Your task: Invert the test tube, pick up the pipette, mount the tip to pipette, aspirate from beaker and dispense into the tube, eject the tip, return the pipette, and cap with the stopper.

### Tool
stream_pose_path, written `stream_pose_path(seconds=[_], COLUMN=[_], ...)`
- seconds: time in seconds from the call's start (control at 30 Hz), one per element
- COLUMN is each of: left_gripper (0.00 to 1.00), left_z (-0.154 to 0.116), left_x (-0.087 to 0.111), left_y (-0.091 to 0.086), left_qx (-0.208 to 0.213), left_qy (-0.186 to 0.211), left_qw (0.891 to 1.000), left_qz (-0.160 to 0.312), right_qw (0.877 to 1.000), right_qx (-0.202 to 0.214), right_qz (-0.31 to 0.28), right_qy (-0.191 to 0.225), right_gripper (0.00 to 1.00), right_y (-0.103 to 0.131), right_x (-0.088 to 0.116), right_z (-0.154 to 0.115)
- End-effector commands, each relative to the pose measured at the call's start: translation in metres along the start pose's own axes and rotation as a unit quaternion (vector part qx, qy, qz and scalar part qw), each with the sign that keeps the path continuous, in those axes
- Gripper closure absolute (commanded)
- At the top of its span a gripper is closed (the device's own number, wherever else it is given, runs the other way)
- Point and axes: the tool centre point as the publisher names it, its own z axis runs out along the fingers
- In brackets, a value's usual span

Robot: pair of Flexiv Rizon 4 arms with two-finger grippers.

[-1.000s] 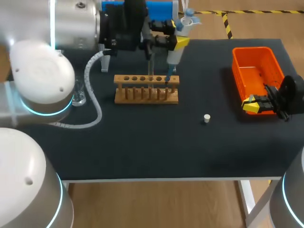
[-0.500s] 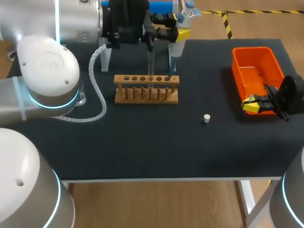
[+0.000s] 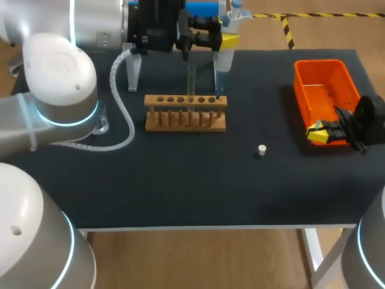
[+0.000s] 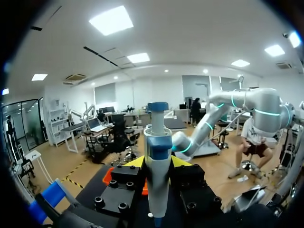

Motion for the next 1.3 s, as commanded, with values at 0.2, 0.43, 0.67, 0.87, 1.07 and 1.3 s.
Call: stream_pose_path(seconds=[0.2,0.43,0.67,0.87,1.07,1.3], left_gripper=[1.0,1.0,1.0,1.0,1.0,1.0], left_z=[-0.001,-0.0021,-0.0029,-0.0033,-0.0033,-0.0033], left_x=[-0.0062,-0.0056,-0.0064,-0.0069,-0.0069,-0.0069], left_y=[0.0022,0.004,0.0033,0.003,0.003,0.003], left_qx=[0.004,0.008,0.039,0.047,0.047,0.047], left_qy=[0.01,0.006,0.003,0.003,0.003,0.003], left_qw=[1.0,1.0,0.999,0.999,0.999,0.999], left_qz=[-0.004,-0.012,-0.016,-0.017,-0.017,-0.017], right_qw=[1.0,1.0,1.0,1.0,1.0,1.0], right_qx=[0.001,0.001,0.001,0.001,0.001,0.001], right_qz=[0.0,0.0,0.0,0.0,0.0,0.0], right_qy=[0.0,0.0,0.0,0.0,0.0,0.0], right_gripper=[1.0,1.0,1.0,1.0,1.0,1.0], right_y=[0.0002,0.0002,0.0002,0.0002,0.0002,0.0002], right_x=[0.0007,0.0007,0.0007,0.0007,0.0007,0.0007], right_z=[-0.0003,-0.0003,-0.0003,-0.0003,-0.0003,-0.0003])
